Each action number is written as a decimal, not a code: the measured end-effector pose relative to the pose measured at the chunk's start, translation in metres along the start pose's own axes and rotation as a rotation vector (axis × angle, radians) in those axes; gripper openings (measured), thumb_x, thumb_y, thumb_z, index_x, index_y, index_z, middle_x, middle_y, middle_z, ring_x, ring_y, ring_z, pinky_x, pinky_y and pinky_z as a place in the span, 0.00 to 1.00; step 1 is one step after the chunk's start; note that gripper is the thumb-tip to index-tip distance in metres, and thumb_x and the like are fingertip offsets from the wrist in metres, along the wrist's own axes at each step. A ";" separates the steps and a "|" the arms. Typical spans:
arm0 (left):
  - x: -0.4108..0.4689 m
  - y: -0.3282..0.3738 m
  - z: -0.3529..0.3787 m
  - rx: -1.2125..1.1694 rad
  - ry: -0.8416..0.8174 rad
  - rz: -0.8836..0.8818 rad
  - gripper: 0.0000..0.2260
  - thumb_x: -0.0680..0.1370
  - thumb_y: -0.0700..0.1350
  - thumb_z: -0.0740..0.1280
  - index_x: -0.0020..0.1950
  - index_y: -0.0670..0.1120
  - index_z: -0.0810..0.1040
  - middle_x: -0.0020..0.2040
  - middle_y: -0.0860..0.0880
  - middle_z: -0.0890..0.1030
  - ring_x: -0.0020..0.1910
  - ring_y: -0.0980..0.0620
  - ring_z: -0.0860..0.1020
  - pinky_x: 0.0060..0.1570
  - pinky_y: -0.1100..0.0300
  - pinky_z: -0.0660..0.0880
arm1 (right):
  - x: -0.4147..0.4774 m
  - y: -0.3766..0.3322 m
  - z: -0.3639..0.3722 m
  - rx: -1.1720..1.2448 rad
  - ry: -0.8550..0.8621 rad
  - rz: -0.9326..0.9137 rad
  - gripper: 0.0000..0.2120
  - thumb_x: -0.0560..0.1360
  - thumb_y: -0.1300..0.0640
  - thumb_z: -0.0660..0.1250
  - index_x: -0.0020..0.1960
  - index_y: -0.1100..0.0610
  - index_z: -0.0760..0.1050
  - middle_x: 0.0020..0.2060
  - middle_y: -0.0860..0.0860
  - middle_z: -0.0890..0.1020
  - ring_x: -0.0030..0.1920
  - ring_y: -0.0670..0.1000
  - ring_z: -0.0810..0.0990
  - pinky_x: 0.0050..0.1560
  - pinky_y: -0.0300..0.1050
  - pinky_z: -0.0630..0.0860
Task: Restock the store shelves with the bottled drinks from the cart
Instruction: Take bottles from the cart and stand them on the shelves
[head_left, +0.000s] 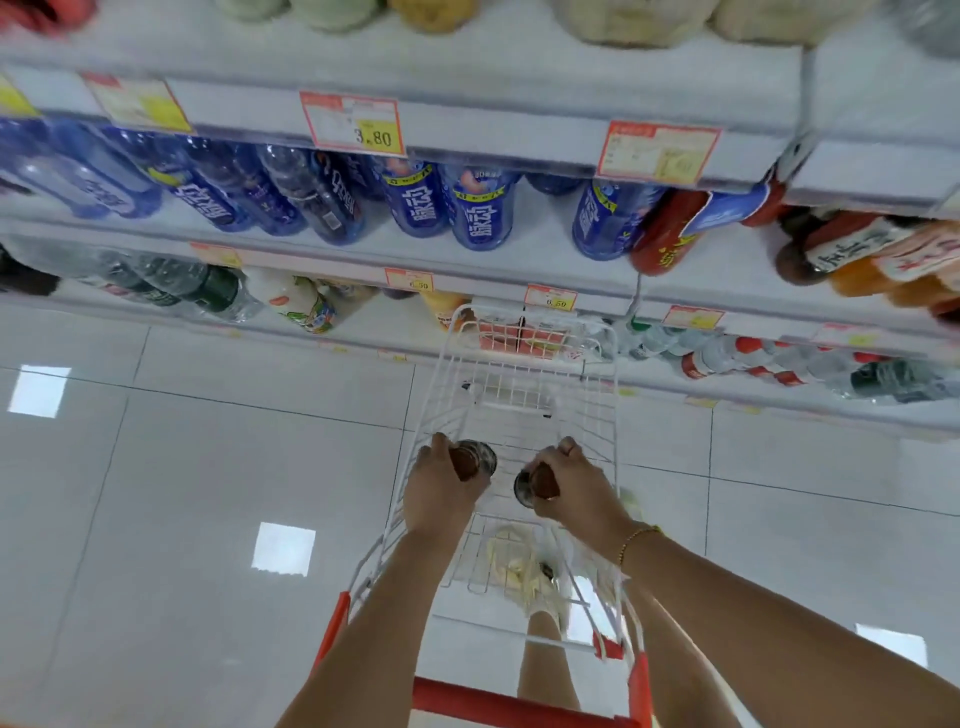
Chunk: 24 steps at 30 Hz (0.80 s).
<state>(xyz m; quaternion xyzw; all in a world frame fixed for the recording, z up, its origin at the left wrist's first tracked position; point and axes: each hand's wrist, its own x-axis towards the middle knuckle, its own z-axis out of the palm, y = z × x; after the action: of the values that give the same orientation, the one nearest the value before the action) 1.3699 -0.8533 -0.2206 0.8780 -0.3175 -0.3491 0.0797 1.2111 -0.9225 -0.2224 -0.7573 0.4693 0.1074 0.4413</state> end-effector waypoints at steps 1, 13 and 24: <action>-0.011 0.010 -0.013 -0.026 0.045 0.045 0.19 0.70 0.50 0.71 0.54 0.45 0.69 0.51 0.44 0.76 0.48 0.44 0.76 0.41 0.56 0.74 | -0.009 -0.005 -0.019 0.022 0.058 0.007 0.20 0.69 0.54 0.71 0.58 0.56 0.72 0.55 0.52 0.69 0.50 0.55 0.78 0.51 0.42 0.72; -0.159 0.204 -0.206 -0.448 0.529 0.746 0.19 0.64 0.49 0.75 0.47 0.60 0.69 0.43 0.59 0.75 0.42 0.60 0.75 0.39 0.77 0.68 | -0.189 -0.074 -0.274 0.228 0.840 -0.259 0.15 0.61 0.50 0.73 0.46 0.48 0.74 0.42 0.41 0.71 0.47 0.33 0.69 0.44 0.22 0.66; -0.270 0.368 -0.309 -0.579 0.957 1.403 0.14 0.69 0.48 0.68 0.51 0.44 0.73 0.44 0.51 0.73 0.40 0.58 0.70 0.42 0.72 0.68 | -0.370 -0.112 -0.423 0.011 1.502 -0.555 0.17 0.65 0.48 0.68 0.52 0.50 0.73 0.47 0.57 0.73 0.50 0.49 0.72 0.53 0.32 0.69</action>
<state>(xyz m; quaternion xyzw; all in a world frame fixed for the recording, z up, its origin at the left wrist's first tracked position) 1.2407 -1.0023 0.2939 0.4792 -0.6132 0.1169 0.6170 0.9970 -1.0011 0.3031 -0.7142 0.4360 -0.5471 0.0217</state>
